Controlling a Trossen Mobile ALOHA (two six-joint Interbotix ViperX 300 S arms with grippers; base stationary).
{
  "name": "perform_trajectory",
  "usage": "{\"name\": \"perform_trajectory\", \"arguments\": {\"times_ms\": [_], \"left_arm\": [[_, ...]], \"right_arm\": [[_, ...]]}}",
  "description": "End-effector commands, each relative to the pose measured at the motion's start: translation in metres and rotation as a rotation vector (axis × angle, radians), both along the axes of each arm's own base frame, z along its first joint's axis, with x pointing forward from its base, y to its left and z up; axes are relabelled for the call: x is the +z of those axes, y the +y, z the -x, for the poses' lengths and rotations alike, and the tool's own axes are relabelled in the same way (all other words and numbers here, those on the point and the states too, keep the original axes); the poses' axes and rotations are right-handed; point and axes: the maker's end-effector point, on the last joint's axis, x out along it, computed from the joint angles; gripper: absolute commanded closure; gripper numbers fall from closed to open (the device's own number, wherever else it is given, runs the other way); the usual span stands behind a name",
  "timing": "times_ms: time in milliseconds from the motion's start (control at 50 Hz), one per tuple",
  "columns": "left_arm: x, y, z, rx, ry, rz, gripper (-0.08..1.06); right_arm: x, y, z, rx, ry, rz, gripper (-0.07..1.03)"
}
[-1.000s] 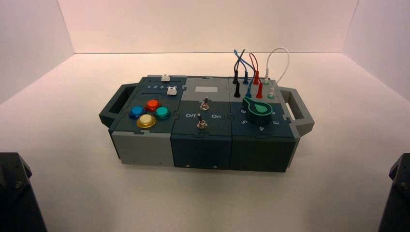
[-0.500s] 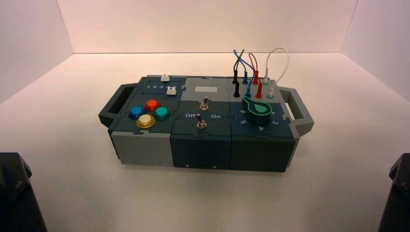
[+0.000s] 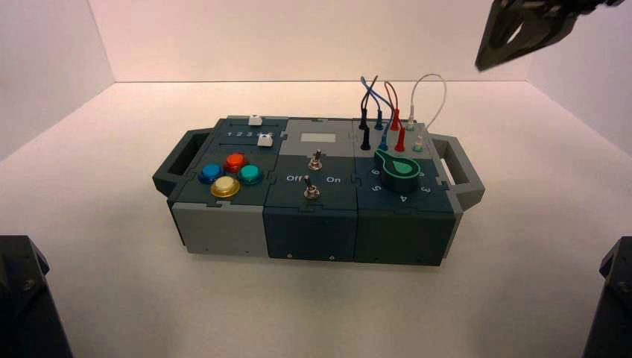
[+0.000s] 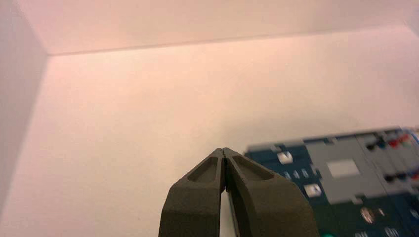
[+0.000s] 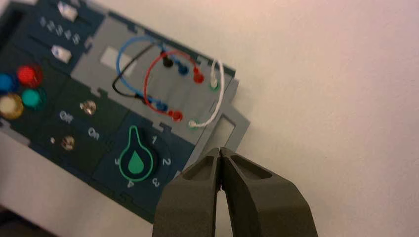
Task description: Turn the knob to position 6.
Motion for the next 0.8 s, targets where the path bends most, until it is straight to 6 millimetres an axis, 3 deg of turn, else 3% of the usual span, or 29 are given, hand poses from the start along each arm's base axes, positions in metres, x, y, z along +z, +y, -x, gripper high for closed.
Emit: {"name": "perform_trajectory", "arguments": {"times_ms": [20, 800], "left_arm": [[0.007, -0.01, -0.006, -0.032, 0.001, 0.003, 1.01], [-0.03, -0.05, -0.001, -0.187, 0.18, -0.054, 1.01]], "right_arm": [[0.002, 0.009, -0.007, 0.023, 0.012, 0.005, 0.98], [-0.044, 0.071, 0.006, 0.264, 0.189, 0.114, 0.98]]}}
